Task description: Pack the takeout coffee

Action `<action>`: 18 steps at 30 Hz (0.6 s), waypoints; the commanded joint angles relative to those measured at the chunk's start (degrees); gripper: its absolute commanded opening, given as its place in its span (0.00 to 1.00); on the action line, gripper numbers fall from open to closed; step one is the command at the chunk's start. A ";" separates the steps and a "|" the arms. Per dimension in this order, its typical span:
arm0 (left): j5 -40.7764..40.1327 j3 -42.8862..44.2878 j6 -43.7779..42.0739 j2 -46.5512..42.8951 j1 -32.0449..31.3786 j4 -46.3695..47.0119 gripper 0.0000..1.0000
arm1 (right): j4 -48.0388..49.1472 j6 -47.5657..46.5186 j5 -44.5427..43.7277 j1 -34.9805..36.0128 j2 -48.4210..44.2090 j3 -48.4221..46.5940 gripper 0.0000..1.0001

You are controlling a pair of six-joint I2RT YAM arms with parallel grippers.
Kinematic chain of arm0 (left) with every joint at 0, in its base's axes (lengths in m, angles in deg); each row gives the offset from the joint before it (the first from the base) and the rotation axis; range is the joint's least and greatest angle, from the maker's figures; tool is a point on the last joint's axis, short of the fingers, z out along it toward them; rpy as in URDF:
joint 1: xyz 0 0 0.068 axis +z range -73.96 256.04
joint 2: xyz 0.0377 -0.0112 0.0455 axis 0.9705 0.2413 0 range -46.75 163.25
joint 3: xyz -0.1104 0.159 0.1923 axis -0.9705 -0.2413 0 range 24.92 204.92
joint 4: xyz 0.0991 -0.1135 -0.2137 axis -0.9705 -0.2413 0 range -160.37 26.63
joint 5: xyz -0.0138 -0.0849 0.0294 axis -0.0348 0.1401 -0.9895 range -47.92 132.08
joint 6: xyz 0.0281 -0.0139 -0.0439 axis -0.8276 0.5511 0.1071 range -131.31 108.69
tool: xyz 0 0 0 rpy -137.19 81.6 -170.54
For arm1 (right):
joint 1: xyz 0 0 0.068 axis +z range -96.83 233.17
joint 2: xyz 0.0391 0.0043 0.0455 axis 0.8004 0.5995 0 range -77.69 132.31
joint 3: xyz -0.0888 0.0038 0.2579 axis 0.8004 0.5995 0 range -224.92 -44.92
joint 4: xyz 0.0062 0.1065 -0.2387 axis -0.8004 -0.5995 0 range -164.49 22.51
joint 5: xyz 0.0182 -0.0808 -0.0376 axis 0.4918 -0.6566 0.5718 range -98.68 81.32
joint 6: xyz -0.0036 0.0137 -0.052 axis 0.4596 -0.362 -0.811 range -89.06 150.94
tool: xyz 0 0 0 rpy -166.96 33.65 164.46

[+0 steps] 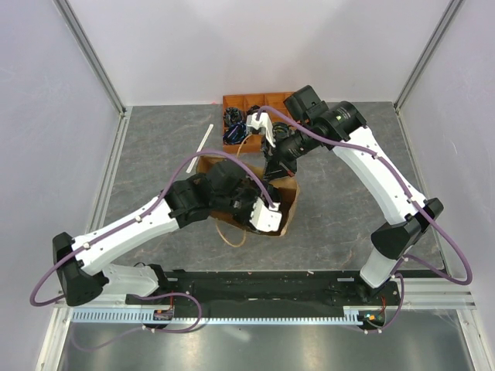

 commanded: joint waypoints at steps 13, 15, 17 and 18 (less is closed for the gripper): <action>-2.59 -6.11 -4.50 1.99 -0.85 11.10 0.21 | -5.64 -8.10 5.28 3.06 -3.20 1.92 0.00; -2.50 -6.46 -4.41 1.73 -1.21 11.10 0.21 | -5.64 -8.45 5.19 3.06 -3.12 1.57 0.00; -2.50 -6.98 -4.06 1.81 -1.73 11.10 0.21 | -5.56 -9.50 4.93 3.06 -3.12 1.57 0.00; -2.59 -7.16 -3.71 1.81 -1.91 11.10 0.21 | -5.64 -9.77 4.84 3.15 -3.20 1.39 0.00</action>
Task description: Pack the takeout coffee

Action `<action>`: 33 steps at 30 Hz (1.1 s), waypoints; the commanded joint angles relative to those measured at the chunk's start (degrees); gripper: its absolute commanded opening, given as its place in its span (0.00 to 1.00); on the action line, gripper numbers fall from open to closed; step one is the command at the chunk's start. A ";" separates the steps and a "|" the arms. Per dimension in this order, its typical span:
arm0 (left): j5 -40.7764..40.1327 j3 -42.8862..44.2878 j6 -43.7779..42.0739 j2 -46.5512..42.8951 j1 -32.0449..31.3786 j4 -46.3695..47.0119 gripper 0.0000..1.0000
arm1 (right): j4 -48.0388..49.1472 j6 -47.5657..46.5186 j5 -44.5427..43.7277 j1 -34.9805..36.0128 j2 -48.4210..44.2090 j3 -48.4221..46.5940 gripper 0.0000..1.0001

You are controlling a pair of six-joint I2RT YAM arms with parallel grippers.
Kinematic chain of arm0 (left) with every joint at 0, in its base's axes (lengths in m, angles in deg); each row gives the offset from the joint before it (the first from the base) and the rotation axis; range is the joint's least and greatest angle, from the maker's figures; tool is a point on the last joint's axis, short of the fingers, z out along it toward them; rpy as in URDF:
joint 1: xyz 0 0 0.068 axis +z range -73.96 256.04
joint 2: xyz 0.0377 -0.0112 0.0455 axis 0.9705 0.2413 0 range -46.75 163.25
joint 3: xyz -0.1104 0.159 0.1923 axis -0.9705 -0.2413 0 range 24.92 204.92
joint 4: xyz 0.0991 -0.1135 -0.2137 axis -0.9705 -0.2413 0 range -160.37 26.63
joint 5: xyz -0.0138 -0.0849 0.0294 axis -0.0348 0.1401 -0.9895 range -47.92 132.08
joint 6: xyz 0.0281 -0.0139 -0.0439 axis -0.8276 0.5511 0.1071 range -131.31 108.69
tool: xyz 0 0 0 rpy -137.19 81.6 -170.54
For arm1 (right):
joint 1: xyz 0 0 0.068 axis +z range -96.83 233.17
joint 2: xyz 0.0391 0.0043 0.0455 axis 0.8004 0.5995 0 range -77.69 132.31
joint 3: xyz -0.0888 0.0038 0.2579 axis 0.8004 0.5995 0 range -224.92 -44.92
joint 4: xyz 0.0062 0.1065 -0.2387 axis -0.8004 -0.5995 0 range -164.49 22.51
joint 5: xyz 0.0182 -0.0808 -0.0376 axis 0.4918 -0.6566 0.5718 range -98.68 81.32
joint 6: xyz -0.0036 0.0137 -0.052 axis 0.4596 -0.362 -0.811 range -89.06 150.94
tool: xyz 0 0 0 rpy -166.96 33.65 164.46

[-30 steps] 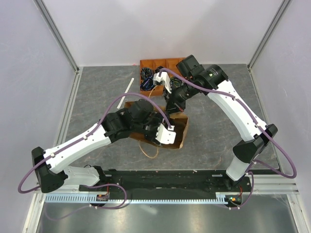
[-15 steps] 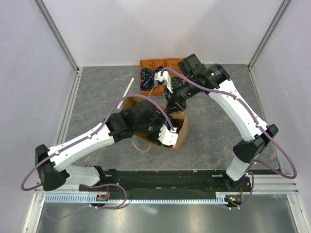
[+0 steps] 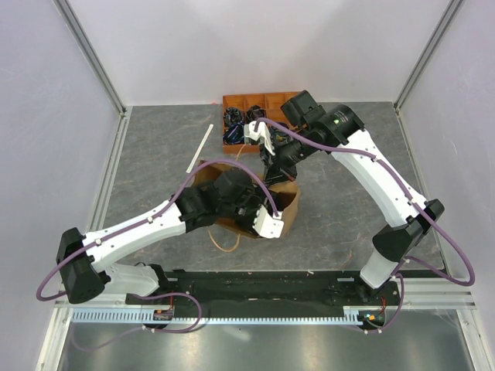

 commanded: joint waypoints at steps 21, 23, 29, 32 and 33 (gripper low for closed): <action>-4.16 -1.82 0.37 5.19 -0.58 6.10 0.16 | -6.11 -4.60 1.89 2.04 -0.93 -3.10 0.00; -4.60 -0.85 0.02 4.13 -0.58 5.66 0.16 | -6.37 -4.34 1.54 2.04 -0.49 -3.98 0.00; -7.40 0.91 0.19 3.08 -0.66 3.99 0.16 | -6.55 -2.67 1.10 2.04 0.74 -4.77 0.00; -9.43 0.74 1.16 3.25 -0.49 4.86 0.16 | -6.55 -1.53 0.75 2.04 1.27 -5.21 0.00; -9.87 0.56 1.59 3.08 -0.58 5.30 0.16 | -6.55 -1.43 0.84 1.95 1.36 -5.21 0.00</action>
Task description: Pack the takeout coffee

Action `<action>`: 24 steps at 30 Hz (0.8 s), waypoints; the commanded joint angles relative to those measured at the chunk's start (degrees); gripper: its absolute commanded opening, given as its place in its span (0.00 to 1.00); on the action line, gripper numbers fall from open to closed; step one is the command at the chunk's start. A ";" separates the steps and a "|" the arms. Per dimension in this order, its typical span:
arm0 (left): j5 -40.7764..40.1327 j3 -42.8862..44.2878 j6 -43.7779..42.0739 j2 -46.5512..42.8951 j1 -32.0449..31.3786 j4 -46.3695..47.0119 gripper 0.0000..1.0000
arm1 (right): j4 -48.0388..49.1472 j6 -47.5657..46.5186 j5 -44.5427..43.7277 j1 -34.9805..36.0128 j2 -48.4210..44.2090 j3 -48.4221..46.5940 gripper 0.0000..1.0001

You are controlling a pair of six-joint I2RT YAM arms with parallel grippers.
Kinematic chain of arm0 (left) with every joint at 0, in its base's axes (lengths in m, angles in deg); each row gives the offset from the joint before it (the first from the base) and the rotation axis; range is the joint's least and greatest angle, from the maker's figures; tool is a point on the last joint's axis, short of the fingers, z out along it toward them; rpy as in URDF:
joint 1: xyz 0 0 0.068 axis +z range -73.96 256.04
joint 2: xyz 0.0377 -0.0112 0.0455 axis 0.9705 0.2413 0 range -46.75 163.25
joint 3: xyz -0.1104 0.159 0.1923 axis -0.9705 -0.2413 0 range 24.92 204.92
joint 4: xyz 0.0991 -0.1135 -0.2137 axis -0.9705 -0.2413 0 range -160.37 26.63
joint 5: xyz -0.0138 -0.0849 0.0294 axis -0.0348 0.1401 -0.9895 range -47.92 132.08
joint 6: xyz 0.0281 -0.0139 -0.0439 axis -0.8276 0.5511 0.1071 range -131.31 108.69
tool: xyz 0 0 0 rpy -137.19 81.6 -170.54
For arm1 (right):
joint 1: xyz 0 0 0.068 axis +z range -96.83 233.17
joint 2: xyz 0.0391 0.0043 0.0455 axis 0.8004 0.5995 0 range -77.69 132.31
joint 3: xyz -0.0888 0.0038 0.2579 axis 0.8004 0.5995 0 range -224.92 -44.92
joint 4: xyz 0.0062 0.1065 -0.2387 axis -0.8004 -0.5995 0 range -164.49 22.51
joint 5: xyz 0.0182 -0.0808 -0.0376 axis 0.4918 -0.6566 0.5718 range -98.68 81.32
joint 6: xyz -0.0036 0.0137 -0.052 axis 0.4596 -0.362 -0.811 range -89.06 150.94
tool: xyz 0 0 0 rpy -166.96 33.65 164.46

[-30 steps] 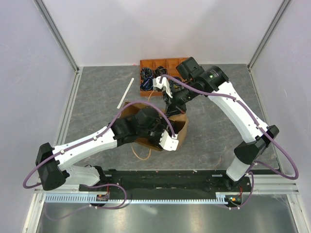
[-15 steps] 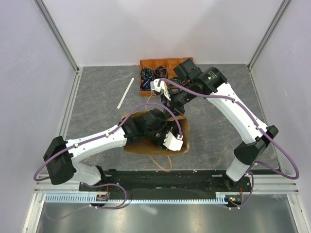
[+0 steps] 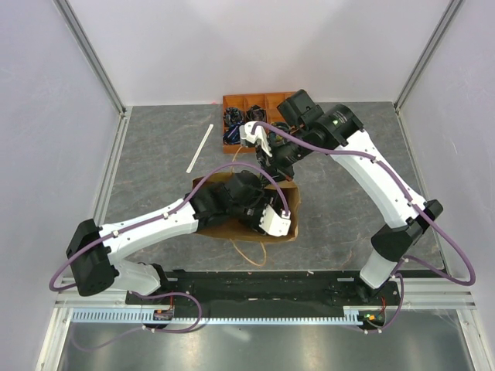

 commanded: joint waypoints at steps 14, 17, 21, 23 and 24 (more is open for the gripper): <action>-6.17 1.85 2.10 2.88 0.34 2.97 0.15 | -6.03 6.40 -0.79 0.33 3.45 -4.17 0.00; -5.12 1.76 2.72 3.32 0.52 4.73 0.15 | -6.03 5.78 -0.79 0.33 3.36 -4.08 0.00; -3.01 2.20 3.07 3.94 1.22 5.96 0.15 | -6.03 5.26 -0.44 0.16 3.63 -4.00 0.00; -2.31 2.64 3.42 3.85 1.48 6.58 0.15 | -6.11 5.26 -0.26 0.07 3.98 -4.43 0.00; -1.87 3.34 3.42 3.94 1.57 6.40 0.15 | -6.03 5.17 -0.26 0.15 3.98 -4.52 0.00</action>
